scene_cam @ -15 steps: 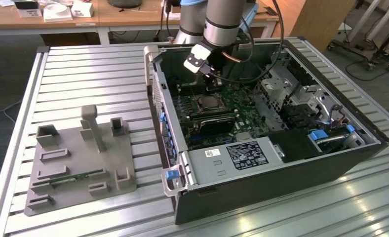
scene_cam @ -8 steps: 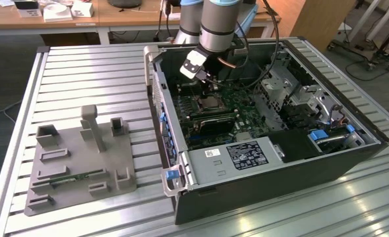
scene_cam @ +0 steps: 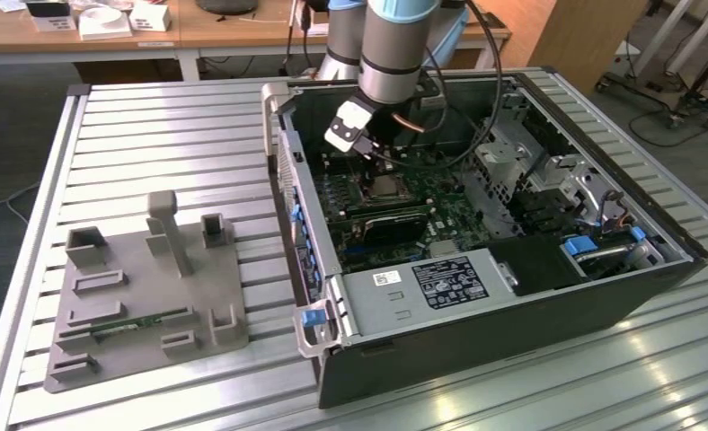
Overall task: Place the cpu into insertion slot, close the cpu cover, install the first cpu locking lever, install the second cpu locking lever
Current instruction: 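Close the cpu cover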
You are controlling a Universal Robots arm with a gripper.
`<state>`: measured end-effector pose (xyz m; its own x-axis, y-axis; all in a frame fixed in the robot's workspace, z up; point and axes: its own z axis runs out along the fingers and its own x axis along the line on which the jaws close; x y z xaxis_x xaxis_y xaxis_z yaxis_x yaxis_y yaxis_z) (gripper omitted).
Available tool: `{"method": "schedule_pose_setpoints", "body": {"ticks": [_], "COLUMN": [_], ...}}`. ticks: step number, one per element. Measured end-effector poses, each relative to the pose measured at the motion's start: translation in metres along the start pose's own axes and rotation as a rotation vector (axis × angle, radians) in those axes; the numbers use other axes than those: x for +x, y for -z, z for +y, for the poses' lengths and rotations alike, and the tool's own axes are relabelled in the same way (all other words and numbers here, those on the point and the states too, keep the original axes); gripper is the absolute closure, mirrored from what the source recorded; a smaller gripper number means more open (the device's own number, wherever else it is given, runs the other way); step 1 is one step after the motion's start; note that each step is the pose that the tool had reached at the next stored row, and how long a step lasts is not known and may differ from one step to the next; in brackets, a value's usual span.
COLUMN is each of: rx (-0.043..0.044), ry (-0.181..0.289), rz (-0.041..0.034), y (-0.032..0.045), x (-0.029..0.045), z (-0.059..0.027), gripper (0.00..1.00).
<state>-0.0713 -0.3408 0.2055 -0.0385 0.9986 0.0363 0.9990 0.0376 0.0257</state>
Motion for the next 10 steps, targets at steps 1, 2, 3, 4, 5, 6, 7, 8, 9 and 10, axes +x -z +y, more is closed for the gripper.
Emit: {"method": "schedule_pose_setpoints", "body": {"ticks": [1,2,3,4,5,6,7,8,9,10], "rx": [0.0,0.0002,0.0004,0.0006,0.0007,0.0007,0.0007,0.0007,0.0009,0.0009], "ry": [0.002,0.003,0.004,0.006,0.007,0.009,0.012,0.014,0.016,0.017], "rz": [0.0,0.0,0.0,-0.0001,-0.0001,0.0001,0.0004,0.0005,0.0005,0.0005], "y": [-0.0019,-0.0037,-0.0055,-0.006,-0.006,-0.0057,-0.0046,-0.0032,-0.0018,-0.0006], "x": [-0.0001,-0.0001,-0.0002,-0.0003,-0.0003,-0.0002,-0.0002,-0.0001,-0.0001,0.0], "z": [-0.0001,-0.0002,-0.0002,-0.0003,-0.0003,-0.0003,-0.0002,-0.0002,-0.0001,-0.0001], "gripper": [0.89,0.89,0.89,0.89,0.89,0.89,0.89,0.89,0.89,0.89]}}
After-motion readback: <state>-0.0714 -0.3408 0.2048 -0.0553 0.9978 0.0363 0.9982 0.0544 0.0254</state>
